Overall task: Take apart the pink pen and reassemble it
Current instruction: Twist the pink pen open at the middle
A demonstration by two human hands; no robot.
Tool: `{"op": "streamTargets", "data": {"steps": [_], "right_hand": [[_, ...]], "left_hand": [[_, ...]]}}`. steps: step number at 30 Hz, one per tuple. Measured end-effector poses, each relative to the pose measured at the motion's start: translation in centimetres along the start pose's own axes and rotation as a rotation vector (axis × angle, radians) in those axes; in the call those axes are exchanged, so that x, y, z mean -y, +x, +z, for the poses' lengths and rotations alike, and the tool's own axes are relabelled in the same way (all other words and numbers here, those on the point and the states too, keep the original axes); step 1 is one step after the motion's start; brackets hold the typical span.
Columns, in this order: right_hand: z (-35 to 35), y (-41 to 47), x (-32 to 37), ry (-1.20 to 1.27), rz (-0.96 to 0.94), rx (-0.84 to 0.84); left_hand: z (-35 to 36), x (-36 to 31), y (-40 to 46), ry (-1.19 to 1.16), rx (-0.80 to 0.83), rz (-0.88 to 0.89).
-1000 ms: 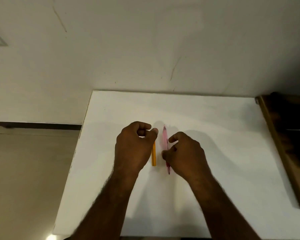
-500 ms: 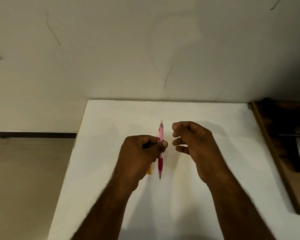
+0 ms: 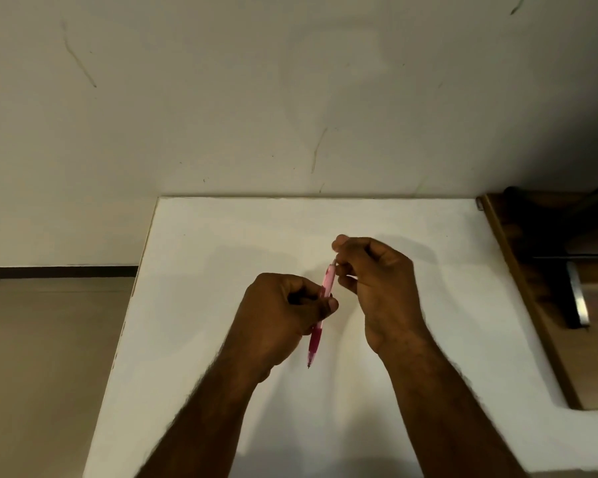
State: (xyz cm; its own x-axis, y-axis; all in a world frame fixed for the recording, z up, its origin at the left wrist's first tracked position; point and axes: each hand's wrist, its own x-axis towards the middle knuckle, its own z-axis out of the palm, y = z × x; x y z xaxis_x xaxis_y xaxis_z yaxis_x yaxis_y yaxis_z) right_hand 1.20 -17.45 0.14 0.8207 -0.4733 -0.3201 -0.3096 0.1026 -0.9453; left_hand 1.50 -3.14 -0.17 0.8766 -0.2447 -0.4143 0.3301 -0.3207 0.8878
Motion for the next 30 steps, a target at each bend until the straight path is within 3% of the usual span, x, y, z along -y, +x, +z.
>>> {"op": "streamTargets", "data": {"steps": [3, 8, 13, 20, 22, 25, 30], "right_hand": [[-0.9, 0.5, -0.3, -0.11, -0.038, -0.07], [-0.7, 0.3, -2.4, -0.878, -0.145, 0.032], [0.4, 0.3, -3.6, -1.095, -0.166, 0.037], [-0.8, 0.8, -2.3, -0.952, -0.148, 0.016], [-1.5, 1.1, -1.1, -0.662, -0.132, -0.025], [-1.4, 0.8, 0.2, -0.26, 0.004, 0.08], [-0.7, 0.4, 0.1, -0.291, 0.017, 0.154]], "left_hand": [[-0.2, 0.1, 0.0, -0.018, -0.013, -0.009], [-0.9, 0.4, 0.4, -0.059, -0.093, 0.012], [-0.8, 0.6, 0.6, -0.021, -0.106, 0.025], [-1.0, 0.8, 0.5, -0.007, -0.088, 0.019], [-1.0, 0.8, 0.5, 0.008, -0.082, 0.015], [-0.7, 0.7, 0.6, 0.049, -0.071, 0.006], [-0.4, 0.6, 0.4, 0.103, -0.046, 0.001]]}}
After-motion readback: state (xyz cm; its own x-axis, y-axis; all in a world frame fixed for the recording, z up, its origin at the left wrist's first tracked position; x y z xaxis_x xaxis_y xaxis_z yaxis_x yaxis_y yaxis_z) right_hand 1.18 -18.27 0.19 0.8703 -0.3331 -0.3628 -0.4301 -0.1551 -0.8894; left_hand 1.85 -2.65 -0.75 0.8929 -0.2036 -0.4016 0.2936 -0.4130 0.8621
